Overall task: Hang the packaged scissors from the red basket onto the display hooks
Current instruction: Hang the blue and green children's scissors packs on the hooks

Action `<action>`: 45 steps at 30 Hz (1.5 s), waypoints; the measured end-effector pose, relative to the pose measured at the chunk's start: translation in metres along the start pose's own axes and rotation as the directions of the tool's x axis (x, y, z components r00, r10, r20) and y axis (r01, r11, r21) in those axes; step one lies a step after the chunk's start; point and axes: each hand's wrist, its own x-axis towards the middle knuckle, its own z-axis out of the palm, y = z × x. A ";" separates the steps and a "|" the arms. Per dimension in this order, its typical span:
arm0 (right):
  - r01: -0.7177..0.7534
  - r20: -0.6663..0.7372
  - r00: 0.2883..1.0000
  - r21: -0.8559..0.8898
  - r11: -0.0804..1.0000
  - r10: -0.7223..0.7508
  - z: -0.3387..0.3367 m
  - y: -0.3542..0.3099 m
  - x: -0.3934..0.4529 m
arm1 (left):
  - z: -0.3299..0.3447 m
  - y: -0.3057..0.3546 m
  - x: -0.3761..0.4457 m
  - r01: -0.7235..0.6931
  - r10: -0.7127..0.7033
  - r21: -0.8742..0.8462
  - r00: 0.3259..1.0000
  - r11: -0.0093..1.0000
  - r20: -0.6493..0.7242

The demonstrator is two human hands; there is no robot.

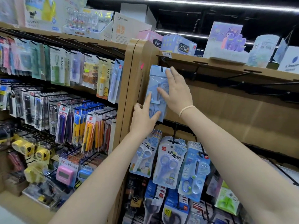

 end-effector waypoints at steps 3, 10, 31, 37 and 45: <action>-0.026 0.057 0.998 0.037 0.999 0.023 -0.001 0.001 0.001 | 0.003 0.000 0.004 0.024 -0.023 -0.040 0.999 0.999 0.025; 0.016 -0.169 0.985 0.285 0.958 0.034 -0.001 -0.008 -0.060 | -0.011 -0.001 -0.043 -0.117 0.124 0.115 0.991 0.986 -0.056; -0.865 0.909 0.002 -0.208 0.456 0.417 0.217 -0.045 -0.611 | 0.113 -0.205 -0.436 0.355 -0.538 0.411 0.649 0.839 0.538; -0.869 0.934 -0.025 -0.196 0.454 0.355 0.232 -0.057 -0.626 | 0.112 -0.201 -0.436 0.384 -0.574 0.432 0.624 0.816 0.529; -0.963 0.848 -0.077 -0.199 0.180 0.525 0.207 -0.069 -0.643 | 0.112 -0.199 -0.436 0.431 -0.591 0.405 0.621 0.806 0.515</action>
